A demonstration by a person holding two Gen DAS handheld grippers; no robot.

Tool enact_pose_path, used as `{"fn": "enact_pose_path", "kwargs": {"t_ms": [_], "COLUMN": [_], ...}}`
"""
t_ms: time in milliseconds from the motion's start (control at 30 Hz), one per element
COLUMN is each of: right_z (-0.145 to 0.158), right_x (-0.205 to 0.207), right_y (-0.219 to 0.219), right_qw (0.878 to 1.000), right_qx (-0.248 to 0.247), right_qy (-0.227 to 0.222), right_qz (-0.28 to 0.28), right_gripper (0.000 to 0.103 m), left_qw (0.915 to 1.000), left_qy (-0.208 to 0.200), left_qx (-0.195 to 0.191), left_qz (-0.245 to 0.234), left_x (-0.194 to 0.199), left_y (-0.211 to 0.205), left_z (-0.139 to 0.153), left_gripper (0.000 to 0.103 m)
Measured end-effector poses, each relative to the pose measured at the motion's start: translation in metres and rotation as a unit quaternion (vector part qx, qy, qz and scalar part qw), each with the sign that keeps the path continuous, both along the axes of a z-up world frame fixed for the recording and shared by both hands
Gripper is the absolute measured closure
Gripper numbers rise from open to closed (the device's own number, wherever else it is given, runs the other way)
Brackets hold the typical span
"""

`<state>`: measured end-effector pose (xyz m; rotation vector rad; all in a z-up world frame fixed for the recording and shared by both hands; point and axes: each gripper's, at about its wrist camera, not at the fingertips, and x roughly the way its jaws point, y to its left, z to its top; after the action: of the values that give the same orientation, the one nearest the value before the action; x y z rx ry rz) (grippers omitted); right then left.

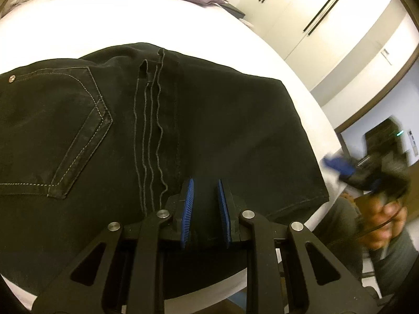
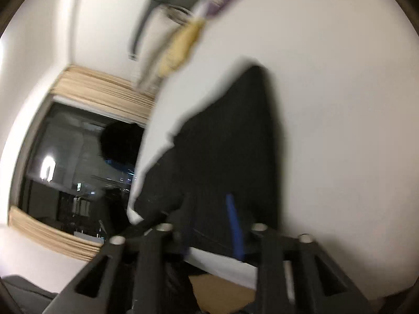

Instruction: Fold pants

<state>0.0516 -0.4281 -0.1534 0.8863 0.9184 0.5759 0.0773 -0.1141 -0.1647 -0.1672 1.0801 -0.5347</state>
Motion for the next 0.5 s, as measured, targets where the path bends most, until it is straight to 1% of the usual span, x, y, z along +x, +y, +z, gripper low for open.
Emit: {"fn": "enact_pose_path", "kwargs": {"t_ms": [33,67,100,133,167,233,267,300,367,400,433,467,500], "right_z": [0.013,0.019,0.022,0.017,0.008,-0.021,-0.038,-0.043,-0.046,-0.04,-0.03,-0.023,-0.009], "right_x": [0.004,0.009,0.017,0.025,0.033,0.044,0.042,0.041,0.03,0.019,0.013,0.009,0.003], "right_y": [0.006,0.011,0.014,0.018,0.024,0.032,0.032,0.033,0.018,0.01,0.006,0.004,0.006], "right_qw": [1.0,0.999,0.999,0.999,1.0,0.998,0.996,0.997,0.996,0.995,0.995,0.995,0.995], "right_qx": [0.014,0.023,0.031,0.031,0.022,-0.005,-0.023,-0.03,-0.011,-0.019,-0.04,-0.052,-0.068], "right_qy": [-0.014,-0.023,-0.031,-0.028,-0.008,0.054,0.081,0.075,0.082,0.086,0.079,0.068,0.047], "right_qz": [0.002,0.003,0.005,0.007,0.005,0.005,0.004,-0.008,-0.023,-0.041,-0.052,-0.055,-0.057], "right_gripper": [0.052,0.044,0.04,0.04,0.04,0.041,0.064,0.078,0.078,0.074,0.069,0.061,0.053], "left_qw": [1.0,0.9998,0.9996,0.9993,0.9992,0.9991,0.9991,0.9991,0.999,0.9989,0.9987,0.9984,0.998], "left_qy": [0.0,-0.001,-0.003,-0.006,-0.006,-0.004,-0.002,0.001,0.002,0.002,0.001,-0.001,-0.002], "left_qx": [0.008,0.017,0.025,0.035,0.039,0.041,0.04,0.039,0.041,0.044,0.049,0.055,0.059], "left_qz": [0.004,0.006,0.008,0.008,0.009,0.012,0.014,0.015,0.016,0.016,0.016,0.017,0.021], "left_x": [0.004,0.003,0.003,0.002,0.002,0.002,0.003,0.004,0.008,0.008,0.008,0.007,0.009], "left_y": [-0.005,-0.009,-0.013,-0.016,-0.017,-0.018,-0.017,-0.016,-0.023,-0.024,-0.025,-0.024,-0.031], "left_z": [0.0,0.001,0.0,0.0,0.0,0.001,0.001,0.0,-0.001,0.0,0.002,0.006,0.007], "left_gripper": [0.084,0.084,0.084,0.084,0.084,0.084,0.084,0.084,0.084,0.084,0.084,0.084,0.084]}}
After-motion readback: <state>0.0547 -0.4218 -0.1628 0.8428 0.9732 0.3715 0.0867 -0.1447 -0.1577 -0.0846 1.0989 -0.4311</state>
